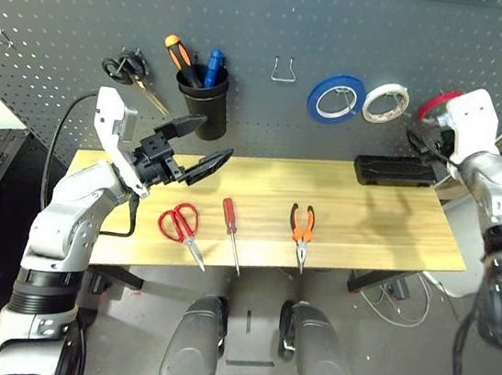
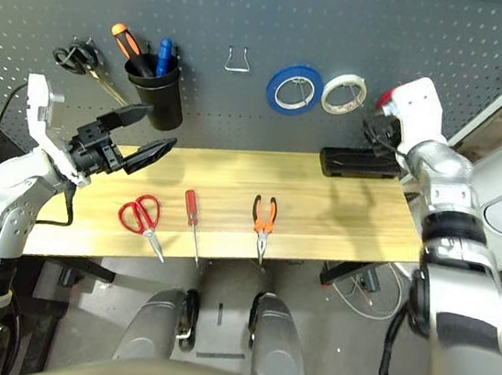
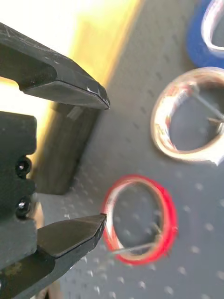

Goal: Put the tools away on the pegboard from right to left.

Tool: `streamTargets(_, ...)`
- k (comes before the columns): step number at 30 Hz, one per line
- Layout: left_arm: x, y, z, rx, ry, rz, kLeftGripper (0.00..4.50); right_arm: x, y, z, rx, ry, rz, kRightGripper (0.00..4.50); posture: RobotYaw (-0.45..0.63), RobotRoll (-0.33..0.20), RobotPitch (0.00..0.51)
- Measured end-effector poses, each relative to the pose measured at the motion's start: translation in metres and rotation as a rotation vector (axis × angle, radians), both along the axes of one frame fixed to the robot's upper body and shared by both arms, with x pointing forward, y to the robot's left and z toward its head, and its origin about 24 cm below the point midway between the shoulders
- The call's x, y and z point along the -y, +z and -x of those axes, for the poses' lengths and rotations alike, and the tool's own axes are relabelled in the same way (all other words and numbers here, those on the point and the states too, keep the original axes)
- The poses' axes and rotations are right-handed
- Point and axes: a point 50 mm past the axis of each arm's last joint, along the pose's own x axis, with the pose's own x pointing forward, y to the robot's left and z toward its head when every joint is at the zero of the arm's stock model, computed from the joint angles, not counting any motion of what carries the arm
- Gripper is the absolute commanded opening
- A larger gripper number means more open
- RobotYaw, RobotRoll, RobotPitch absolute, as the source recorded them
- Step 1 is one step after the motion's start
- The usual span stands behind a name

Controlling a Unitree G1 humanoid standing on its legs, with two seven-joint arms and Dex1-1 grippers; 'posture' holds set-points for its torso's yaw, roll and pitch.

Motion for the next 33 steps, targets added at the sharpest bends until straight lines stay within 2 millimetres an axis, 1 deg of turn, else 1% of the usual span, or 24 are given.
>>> streamTargets(2,-0.001,-0.001,0.000,-0.007,-0.009,-0.010,4.50,0.003,0.009,0.020,-0.080,0.043,-0.039,4.46,-0.06,0.000,0.105)
streamTargets(4,0.000,-0.001,0.001,-0.013,-0.026,-0.019,4.50,0.001,0.014,0.032,-0.134,0.066,-0.075,4.46,-0.06,0.000,0.103)
streamTargets(5,0.001,-0.002,0.001,-0.015,-0.033,-0.021,4.50,-0.001,0.013,0.035,-0.154,0.072,-0.089,4.46,-0.07,0.000,0.101)
streamTargets(7,0.002,-0.003,0.001,-0.022,-0.046,-0.024,4.50,-0.007,0.004,0.041,-0.227,0.077,-0.119,4.46,-0.06,0.000,0.105)
streamTargets(9,0.001,-0.005,0.002,-0.034,-0.054,-0.035,4.50,-0.017,-0.011,0.045,-0.310,0.070,-0.149,4.46,-0.06,0.000,0.107)
streamTargets(11,0.001,-0.008,0.002,-0.046,-0.060,-0.045,4.50,-0.033,-0.028,0.044,-0.370,0.059,-0.195,4.46,-0.05,0.000,0.106)
streamTargets(13,0.004,-0.012,0.003,-0.062,-0.071,-0.061,4.50,-0.056,-0.051,0.042,-0.451,0.045,-0.259,4.46,-0.04,0.000,0.107)
streamTargets(14,0.004,-0.014,0.004,-0.071,-0.076,-0.068,4.50,-0.065,-0.059,0.042,-0.482,0.043,-0.279,4.46,-0.04,0.000,0.110)
streamTargets(16,0.003,-0.017,0.006,-0.083,-0.073,-0.077,4.50,-0.079,-0.067,0.038,-0.515,0.033,-0.303,4.46,-0.02,0.000,0.111)
streamTargets(19,0.003,-0.019,0.006,-0.088,-0.068,-0.093,4.50,-0.100,-0.075,0.026,-0.552,-0.032,-0.345,4.46,-0.01,0.000,0.113)
streamTargets(22,0.004,-0.022,0.007,-0.098,-0.072,-0.100,4.50,-0.120,-0.093,0.025,-0.640,-0.085,-0.367,4.46,-0.01,0.000,0.117)
streamTargets(24,0.004,-0.024,0.008,-0.106,-0.073,-0.105,4.50,-0.130,-0.104,0.027,-0.703,-0.137,-0.363,4.46,-0.01,0.000,0.132)
streamTargets(25,0.004,-0.025,0.008,-0.109,-0.073,-0.107,4.50,-0.135,-0.108,0.026,-0.727,-0.165,-0.357,4.46,-0.01,0.000,0.132)
streamTargets(26,0.005,-0.025,0.008,-0.110,-0.075,-0.108,4.50,-0.141,-0.110,0.025,-0.739,-0.177,-0.354,4.46,-0.02,0.000,0.144)
streamTargets(28,0.006,-0.027,0.008,-0.115,-0.081,-0.113,4.50,-0.155,-0.111,0.022,-0.765,-0.192,-0.344,4.46,-0.02,0.000,0.153)
streamTargets(32,0.008,-0.032,0.011,-0.138,-0.094,-0.116,4.50,-0.173,-0.114,0.016,-0.785,-0.213,-0.336,4.46,-0.03,0.000,0.174)
streamTargets(33,0.009,-0.034,0.012,-0.142,-0.101,-0.118,4.50,-0.176,-0.115,0.016,-0.787,-0.216,-0.334,4.46,-0.03,0.000,0.186)
